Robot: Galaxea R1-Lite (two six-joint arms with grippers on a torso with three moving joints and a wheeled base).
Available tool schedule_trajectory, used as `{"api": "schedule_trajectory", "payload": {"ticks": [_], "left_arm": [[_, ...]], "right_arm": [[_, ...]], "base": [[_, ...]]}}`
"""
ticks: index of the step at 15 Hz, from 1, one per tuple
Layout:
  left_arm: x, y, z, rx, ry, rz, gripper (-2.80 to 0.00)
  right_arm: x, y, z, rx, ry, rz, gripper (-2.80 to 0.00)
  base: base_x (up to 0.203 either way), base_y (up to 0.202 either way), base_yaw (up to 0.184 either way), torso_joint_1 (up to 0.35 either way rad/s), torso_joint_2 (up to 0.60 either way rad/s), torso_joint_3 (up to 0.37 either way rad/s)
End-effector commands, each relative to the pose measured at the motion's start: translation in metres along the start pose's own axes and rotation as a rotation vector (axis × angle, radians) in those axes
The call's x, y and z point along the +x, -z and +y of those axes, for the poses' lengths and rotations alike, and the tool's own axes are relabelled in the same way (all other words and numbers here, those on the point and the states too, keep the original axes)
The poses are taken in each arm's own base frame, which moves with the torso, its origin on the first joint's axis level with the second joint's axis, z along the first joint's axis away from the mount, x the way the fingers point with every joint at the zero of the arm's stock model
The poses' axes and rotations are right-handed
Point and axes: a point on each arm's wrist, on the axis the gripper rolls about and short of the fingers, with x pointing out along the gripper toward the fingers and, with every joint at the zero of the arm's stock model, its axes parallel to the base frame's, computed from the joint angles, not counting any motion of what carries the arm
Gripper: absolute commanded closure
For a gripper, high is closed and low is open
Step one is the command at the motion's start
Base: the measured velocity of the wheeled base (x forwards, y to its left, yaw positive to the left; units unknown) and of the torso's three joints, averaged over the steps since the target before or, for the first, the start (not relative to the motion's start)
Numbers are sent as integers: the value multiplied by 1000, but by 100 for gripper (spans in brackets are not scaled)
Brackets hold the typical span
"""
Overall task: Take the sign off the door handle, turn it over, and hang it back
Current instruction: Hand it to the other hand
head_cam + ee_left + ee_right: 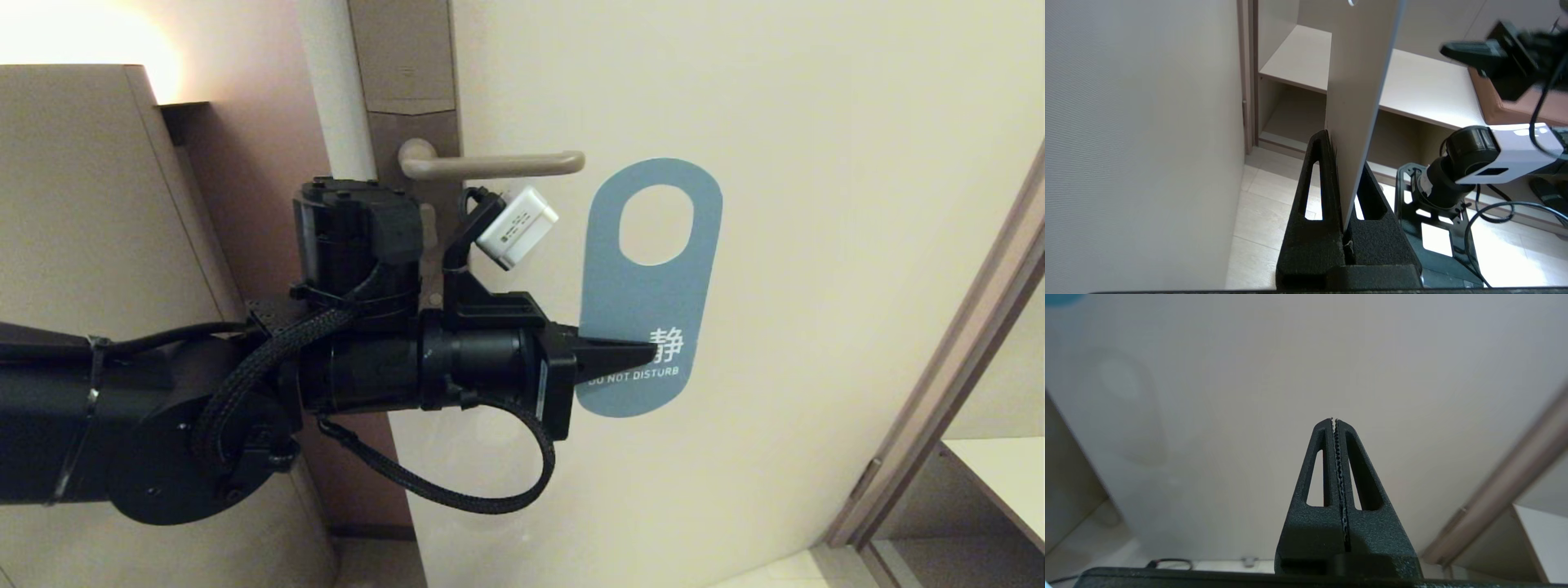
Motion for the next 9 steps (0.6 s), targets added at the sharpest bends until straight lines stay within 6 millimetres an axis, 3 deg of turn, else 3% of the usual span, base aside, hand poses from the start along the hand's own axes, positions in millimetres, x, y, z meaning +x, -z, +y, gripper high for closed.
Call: {"api": "schedule_trajectory", "payload": {"ticks": [1, 9], "left_arm": [[-1, -3, 0, 5, 2, -11, 0], [-4, -8, -3, 12, 4, -24, 0]], "right_arm": [[36, -14, -4, 13, -47, 127, 0], [108, -46, -6, 33, -300, 126, 0]], "base": [[0, 0, 0, 0, 0, 0], [0, 0, 0, 0, 0, 0]]}}
